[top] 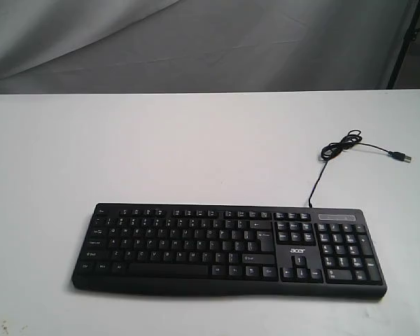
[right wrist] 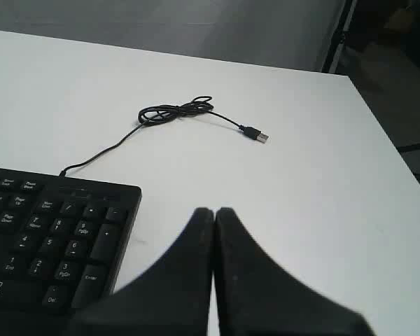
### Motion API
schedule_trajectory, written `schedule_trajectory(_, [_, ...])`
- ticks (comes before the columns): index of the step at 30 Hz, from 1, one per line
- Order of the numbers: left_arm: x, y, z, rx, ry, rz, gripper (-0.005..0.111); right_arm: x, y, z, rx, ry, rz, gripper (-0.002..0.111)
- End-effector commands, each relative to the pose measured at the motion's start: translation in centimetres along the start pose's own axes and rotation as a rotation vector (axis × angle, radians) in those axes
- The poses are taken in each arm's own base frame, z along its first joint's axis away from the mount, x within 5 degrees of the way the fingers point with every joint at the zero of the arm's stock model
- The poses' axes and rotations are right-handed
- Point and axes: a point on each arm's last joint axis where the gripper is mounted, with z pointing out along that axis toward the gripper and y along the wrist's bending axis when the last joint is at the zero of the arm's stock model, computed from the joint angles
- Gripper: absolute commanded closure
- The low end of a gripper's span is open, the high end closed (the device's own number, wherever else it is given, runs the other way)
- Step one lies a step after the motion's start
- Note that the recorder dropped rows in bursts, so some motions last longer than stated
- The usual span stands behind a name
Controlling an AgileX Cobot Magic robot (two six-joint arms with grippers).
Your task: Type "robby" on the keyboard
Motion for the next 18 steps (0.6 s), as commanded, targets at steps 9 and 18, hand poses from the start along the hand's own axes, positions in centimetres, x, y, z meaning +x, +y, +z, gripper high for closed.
schedule_trajectory(9, [0.1,0.0,0.0,0.006,-0.001,-0.013,0.107,0.0,0.0,0.0,0.008,-0.004,-0.001,0.108])
schedule_trajectory(18, [0.1,0.0,0.0,0.006,-0.001,-0.013,0.107,-3.0,-0.3,-1.1,-0.012,-0.038,0.08,0.108])
